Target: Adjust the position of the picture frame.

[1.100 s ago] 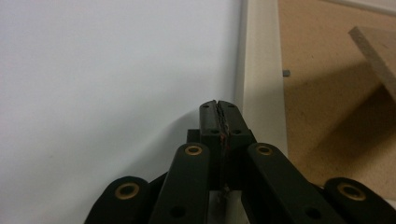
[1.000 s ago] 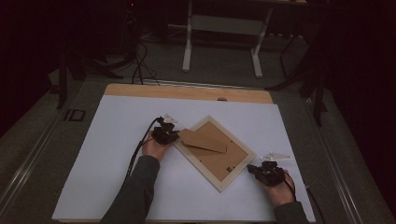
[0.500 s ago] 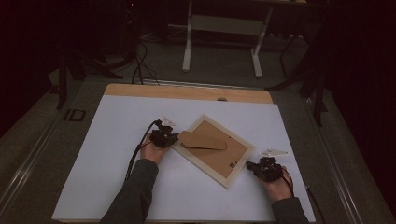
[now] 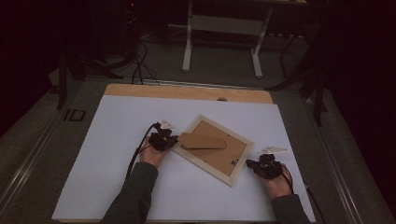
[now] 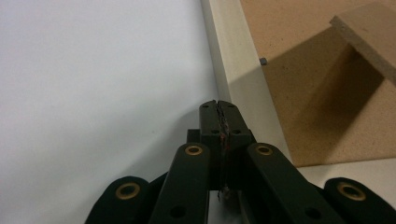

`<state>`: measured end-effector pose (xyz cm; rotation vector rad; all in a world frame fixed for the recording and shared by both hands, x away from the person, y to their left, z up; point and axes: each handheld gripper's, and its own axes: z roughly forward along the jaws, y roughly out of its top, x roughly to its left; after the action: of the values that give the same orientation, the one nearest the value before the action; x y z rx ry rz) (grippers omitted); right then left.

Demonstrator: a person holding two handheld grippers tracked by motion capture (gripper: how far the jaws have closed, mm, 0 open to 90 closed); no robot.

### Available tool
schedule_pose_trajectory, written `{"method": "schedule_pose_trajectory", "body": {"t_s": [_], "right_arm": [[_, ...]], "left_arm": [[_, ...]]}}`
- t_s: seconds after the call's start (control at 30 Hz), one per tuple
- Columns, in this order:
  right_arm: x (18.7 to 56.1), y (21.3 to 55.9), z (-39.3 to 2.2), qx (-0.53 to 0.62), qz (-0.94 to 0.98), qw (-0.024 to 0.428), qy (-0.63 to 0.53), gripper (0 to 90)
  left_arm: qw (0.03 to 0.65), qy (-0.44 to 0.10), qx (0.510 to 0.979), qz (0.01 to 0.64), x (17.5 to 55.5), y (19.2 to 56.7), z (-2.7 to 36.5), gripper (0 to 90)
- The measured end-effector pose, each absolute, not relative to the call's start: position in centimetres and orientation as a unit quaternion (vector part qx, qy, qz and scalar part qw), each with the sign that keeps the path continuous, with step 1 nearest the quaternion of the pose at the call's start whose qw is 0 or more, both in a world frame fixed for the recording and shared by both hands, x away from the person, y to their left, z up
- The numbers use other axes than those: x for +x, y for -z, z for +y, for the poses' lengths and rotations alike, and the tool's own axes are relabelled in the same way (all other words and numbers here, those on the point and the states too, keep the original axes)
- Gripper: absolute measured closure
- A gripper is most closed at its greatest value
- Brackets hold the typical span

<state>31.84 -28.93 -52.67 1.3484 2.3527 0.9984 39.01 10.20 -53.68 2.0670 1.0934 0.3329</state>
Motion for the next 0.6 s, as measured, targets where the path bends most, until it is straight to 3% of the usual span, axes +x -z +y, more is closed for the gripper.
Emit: {"method": "schedule_pose_trajectory", "body": {"t_s": [0.6], "right_arm": [[33.5, 52.4, -28.0, 0.455, 0.818, 0.142, -0.322, 89.9]], "left_arm": [[0.383, -0.129, 0.791, 0.460, 37.5, 53.8, 10.8, 90.0]]}}
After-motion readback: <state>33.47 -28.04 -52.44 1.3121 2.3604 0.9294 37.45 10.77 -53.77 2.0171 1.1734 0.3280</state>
